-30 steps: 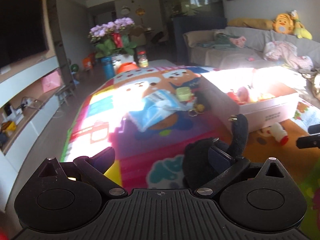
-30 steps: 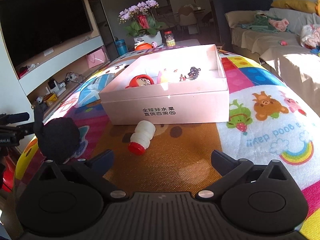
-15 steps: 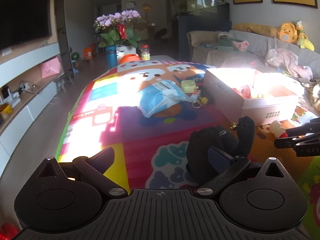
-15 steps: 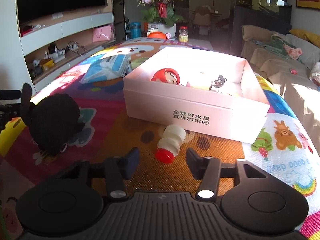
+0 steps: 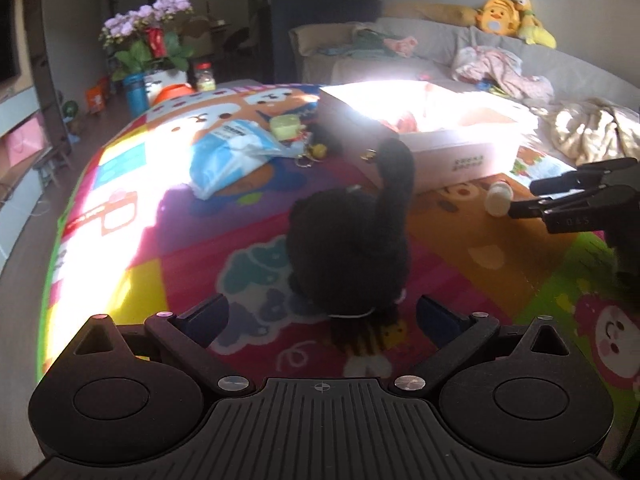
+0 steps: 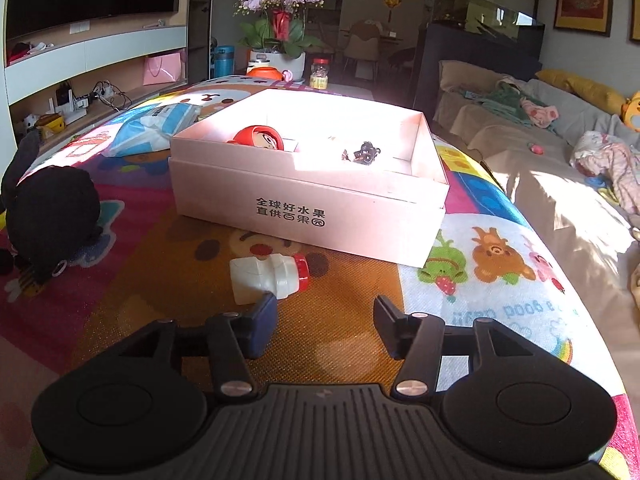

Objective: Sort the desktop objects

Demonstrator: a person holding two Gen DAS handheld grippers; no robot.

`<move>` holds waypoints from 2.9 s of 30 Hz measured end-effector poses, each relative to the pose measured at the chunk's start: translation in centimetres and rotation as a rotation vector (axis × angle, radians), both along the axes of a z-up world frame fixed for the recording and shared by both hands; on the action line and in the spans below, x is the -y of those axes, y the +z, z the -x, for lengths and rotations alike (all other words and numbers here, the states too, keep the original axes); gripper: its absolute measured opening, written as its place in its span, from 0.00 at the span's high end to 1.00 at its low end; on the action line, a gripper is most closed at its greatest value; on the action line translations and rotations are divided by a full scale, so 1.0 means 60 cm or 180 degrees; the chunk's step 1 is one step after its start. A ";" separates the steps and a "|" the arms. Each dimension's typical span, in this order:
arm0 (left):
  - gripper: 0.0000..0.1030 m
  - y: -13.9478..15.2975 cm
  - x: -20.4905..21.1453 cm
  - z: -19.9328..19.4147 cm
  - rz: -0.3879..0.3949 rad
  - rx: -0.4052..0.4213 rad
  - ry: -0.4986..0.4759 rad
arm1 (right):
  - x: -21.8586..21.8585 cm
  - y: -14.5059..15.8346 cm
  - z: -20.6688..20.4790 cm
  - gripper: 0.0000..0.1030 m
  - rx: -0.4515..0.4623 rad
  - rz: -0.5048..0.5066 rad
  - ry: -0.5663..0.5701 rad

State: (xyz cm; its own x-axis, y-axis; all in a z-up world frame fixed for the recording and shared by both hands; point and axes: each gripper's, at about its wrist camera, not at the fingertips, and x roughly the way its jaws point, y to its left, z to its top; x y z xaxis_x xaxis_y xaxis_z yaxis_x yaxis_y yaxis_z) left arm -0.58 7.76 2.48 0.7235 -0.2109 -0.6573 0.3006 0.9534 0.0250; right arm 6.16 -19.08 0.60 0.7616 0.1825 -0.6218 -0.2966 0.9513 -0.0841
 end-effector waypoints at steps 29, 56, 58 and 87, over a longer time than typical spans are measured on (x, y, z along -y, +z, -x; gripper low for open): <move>0.05 -0.021 0.090 -0.059 -0.0200 0.0182 0.0367 | -0.020 0.043 0.018 0.54 -0.0111 -0.0265 0.0322; 0.08 0.203 0.205 -0.246 0.0228 0.1064 0.0018 | 0.088 0.229 0.047 0.55 0.0992 -0.0365 0.0051; 0.08 0.177 0.184 -0.225 0.0287 0.0964 0.0065 | 0.094 0.222 0.031 0.54 0.0905 -0.0380 0.0017; 0.01 -0.024 -0.007 -0.117 0.0544 0.0349 0.0924 | -0.144 0.243 -0.233 0.57 -0.0055 -0.0265 0.0372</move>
